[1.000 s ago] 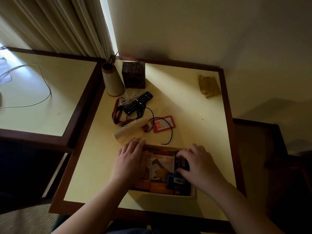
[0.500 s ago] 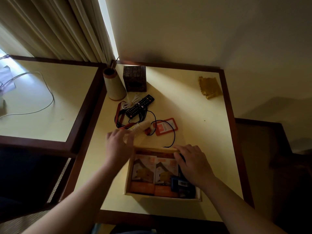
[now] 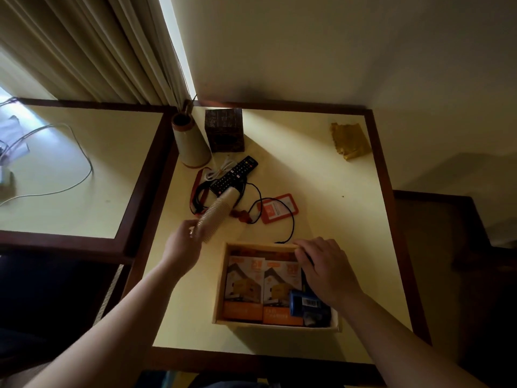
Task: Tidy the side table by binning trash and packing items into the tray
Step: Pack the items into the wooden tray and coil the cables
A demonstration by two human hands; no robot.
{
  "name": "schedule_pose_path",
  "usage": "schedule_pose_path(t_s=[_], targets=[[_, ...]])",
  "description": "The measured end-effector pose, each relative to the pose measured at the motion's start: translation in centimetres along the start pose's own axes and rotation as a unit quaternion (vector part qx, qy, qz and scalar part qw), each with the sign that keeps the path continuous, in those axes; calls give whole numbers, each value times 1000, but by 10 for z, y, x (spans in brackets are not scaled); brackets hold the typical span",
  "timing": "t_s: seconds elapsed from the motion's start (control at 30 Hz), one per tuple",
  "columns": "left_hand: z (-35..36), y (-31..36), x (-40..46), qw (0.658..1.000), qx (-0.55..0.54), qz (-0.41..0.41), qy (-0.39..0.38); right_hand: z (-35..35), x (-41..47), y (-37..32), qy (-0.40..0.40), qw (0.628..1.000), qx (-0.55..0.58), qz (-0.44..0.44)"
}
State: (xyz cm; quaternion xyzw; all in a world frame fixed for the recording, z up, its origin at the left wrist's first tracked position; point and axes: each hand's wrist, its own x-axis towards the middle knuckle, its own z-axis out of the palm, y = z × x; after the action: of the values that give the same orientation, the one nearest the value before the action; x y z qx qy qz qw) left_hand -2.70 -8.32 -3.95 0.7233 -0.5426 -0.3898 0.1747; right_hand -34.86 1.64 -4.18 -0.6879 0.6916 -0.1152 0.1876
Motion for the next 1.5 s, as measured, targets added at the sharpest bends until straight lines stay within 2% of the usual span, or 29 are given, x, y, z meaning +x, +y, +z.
schedule_pose_path(t_s=[0.07,0.13,0.23,0.33,0.4,0.5,0.63,0.77,0.9,1.0,1.13,1.27,1.33,1.5], targets=[[-11,10,-23,994,-98,6,40,0,0,0,12,1000,14,1],[-23,18,-49,990,-105,69,64,0,-1,-1,23,1000,18,1],[-25,21,-83,975,7,216,54,3,-2,1,34,999,32,-12],[-7,14,-100,941,141,308,1,3,-4,4,93,977,190,28],[8,7,-106,919,210,332,-27,-3,-6,4,129,941,296,100],[27,-2,-109,918,241,314,-26,-14,-7,5,94,913,360,165],[42,-3,-111,923,245,296,7,-22,22,6,27,956,239,168],[49,-7,-113,931,233,280,23,-30,72,-16,0,976,138,170],[52,-10,-115,938,213,273,32,-27,131,-68,-4,993,100,65],[54,-11,-114,942,200,268,33,-12,182,-100,-43,993,102,-29],[55,-15,-112,944,186,270,34,9,250,-127,-122,982,-40,-141],[57,-17,-112,944,177,277,35,30,289,-134,-215,913,-261,-227],[58,-18,-111,944,173,277,41,36,291,-131,-209,897,-302,-245],[57,-17,-112,943,175,280,40,41,288,-122,-129,905,-325,-244]])
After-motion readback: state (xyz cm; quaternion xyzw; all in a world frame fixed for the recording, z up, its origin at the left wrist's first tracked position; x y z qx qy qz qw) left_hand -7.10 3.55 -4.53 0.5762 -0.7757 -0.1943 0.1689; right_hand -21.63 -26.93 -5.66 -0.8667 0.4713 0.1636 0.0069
